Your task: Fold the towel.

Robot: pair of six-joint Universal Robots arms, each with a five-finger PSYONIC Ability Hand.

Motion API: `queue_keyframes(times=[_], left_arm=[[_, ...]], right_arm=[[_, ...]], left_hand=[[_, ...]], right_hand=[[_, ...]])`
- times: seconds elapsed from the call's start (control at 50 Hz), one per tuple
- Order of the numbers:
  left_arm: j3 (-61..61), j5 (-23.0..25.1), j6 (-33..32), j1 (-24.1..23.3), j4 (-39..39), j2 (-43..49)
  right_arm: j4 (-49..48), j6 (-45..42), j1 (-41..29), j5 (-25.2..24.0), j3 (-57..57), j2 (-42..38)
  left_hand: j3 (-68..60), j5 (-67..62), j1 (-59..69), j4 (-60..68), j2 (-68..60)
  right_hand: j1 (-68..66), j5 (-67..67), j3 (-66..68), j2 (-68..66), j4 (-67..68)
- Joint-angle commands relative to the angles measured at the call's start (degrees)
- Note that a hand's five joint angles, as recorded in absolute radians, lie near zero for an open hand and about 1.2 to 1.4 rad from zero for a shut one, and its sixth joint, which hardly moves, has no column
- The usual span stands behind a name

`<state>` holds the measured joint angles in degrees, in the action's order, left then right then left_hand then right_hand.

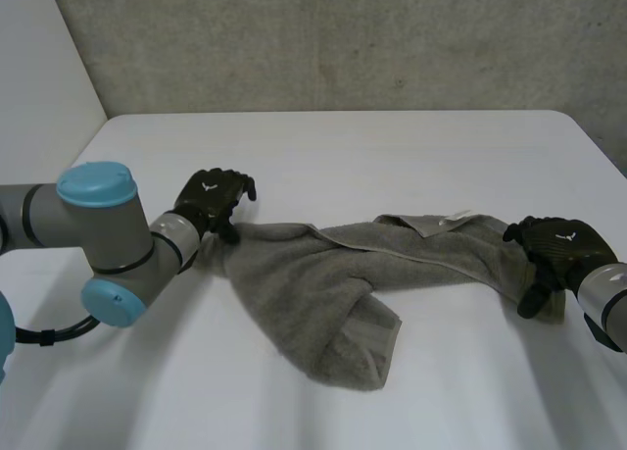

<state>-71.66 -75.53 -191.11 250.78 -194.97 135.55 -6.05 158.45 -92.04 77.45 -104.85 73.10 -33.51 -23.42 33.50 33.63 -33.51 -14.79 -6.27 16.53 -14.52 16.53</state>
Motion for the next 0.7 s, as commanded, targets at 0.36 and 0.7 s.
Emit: queue_keyframes(times=[0.36, 0.7], left_arm=[[0.21, -2.51, -6.12, -0.12, -0.41, -2.03], [-6.82, -3.84, -5.94, -0.91, -0.85, -12.68]], right_arm=[[-3.97, 0.46, 0.98, 0.07, -2.90, 0.64], [-15.04, 0.02, 1.60, -1.42, -4.48, -4.28]], left_hand=[[-46.49, -46.58, 46.50, 46.37, -46.49], [-46.49, -46.58, 46.50, 46.37, -46.49]], right_hand=[[-25.07, -23.59, 23.33, -25.34, 23.32], [-40.04, -38.56, 38.30, -40.31, 38.29]])
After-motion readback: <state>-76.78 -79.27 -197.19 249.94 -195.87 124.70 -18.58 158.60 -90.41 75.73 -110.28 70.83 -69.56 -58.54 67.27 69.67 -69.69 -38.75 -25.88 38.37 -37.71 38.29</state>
